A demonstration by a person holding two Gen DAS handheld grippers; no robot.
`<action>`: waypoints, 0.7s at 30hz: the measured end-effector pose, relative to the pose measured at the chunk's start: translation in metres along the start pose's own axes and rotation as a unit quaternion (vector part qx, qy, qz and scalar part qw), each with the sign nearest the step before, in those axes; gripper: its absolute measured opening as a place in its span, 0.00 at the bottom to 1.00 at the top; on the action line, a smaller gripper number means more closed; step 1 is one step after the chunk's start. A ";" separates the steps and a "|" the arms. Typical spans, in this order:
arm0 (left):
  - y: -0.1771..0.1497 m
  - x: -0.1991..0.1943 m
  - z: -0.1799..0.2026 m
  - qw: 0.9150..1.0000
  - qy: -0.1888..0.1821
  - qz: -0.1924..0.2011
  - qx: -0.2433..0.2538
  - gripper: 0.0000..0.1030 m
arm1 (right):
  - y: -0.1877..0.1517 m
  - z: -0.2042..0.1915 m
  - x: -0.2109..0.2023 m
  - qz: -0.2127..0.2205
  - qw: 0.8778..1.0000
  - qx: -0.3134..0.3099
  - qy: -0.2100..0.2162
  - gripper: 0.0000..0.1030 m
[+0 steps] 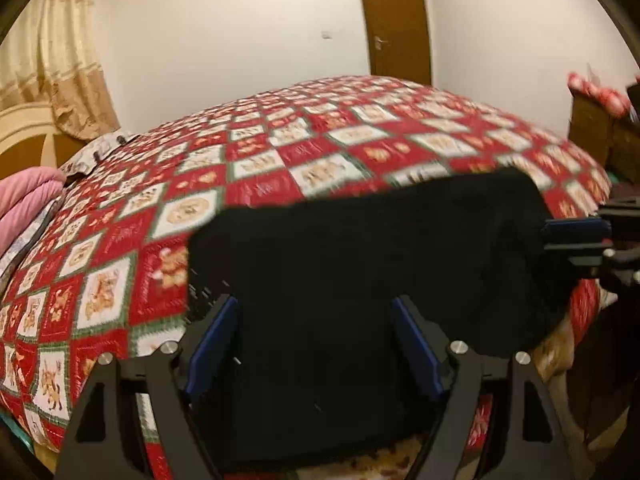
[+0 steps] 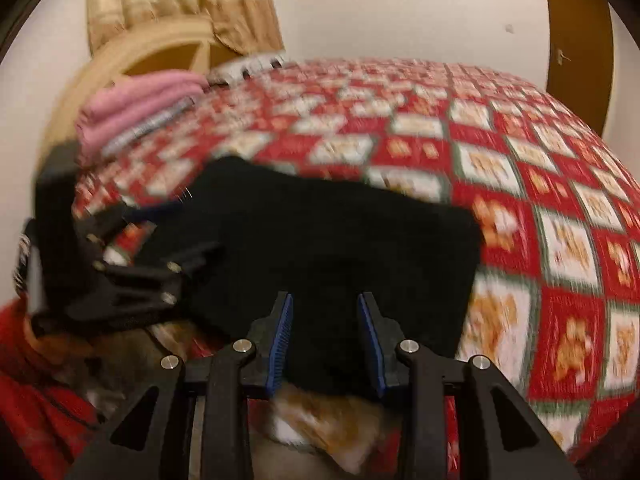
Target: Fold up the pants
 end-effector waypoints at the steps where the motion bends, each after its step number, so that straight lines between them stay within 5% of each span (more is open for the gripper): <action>1: -0.005 0.000 0.006 1.000 0.003 0.003 0.015 0.79 | -0.014 0.013 0.002 -0.010 1.000 0.013 -0.012 0.33; 7: -0.005 -0.002 0.013 1.000 0.008 0.005 0.027 0.80 | -0.021 0.039 -0.010 0.001 0.996 0.081 0.022 0.31; 10: -0.004 -0.011 0.011 1.000 -0.001 0.001 0.031 0.80 | 0.002 0.031 -0.027 0.036 0.996 0.077 0.004 0.33; 14: -0.009 -0.027 0.002 1.000 -0.011 0.006 0.019 0.82 | 0.046 -0.003 -0.035 0.073 0.994 0.052 0.069 0.33; 18: -0.012 -0.026 -0.006 1.000 0.011 0.017 0.018 0.89 | 0.092 -0.061 0.011 0.041 0.988 -0.003 0.146 0.33; 21: -0.026 -0.008 -0.009 1.000 -0.017 -0.010 -0.020 0.89 | 0.105 -0.106 0.075 -0.014 0.989 -0.071 0.131 0.33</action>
Point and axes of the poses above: each gripper's, at about its wrist camera, not at the fingertips, and x roughly the way its jaws point, z to its right, y to its top, the point moved 6 cm from there along x, roughly the way its jaws point, and after that the axes turned 7 degrees about x, right-handed, at the moved point
